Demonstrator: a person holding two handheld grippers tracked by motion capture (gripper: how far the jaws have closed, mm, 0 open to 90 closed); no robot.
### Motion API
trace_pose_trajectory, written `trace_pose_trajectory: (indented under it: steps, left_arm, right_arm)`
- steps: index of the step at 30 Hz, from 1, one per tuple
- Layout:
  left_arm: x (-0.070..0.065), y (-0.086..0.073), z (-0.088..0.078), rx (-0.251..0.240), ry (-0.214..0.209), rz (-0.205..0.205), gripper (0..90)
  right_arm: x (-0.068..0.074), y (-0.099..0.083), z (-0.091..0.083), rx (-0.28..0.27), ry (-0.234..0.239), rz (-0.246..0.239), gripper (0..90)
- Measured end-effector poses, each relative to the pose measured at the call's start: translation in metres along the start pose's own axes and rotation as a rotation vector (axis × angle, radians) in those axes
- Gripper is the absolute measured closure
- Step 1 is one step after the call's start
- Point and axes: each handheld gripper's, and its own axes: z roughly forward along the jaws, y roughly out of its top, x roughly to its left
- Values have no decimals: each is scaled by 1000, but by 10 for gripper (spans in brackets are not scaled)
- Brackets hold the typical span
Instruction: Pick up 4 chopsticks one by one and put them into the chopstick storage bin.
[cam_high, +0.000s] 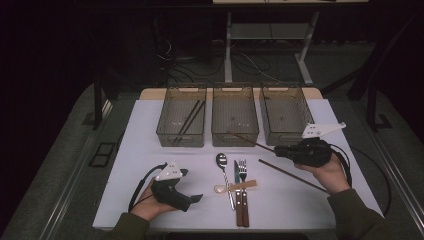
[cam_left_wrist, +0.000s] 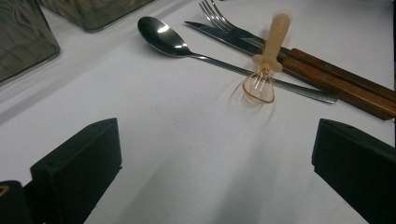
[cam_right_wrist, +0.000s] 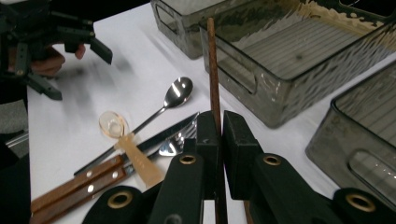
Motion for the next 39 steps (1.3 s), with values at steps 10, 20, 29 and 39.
trace_pose_trajectory:
  steps: [10,20,29,39]
  left_arm:
    - [-1,1,0,-7,-1,-3,5]
    - [-1,1,-1,-24,-3,-6,6]
    - [0,1,-1,-16,3,-4,6]
    - [-1,1,-1,-14,5,-5,6]
  right_arm:
    - [8,18,23,0,-23,1,853]
    - [13,38,44,-7,-26,13,853]
    - [18,62,67,-9,-38,12,853]
    - [19,80,89,3,-54,21,853]
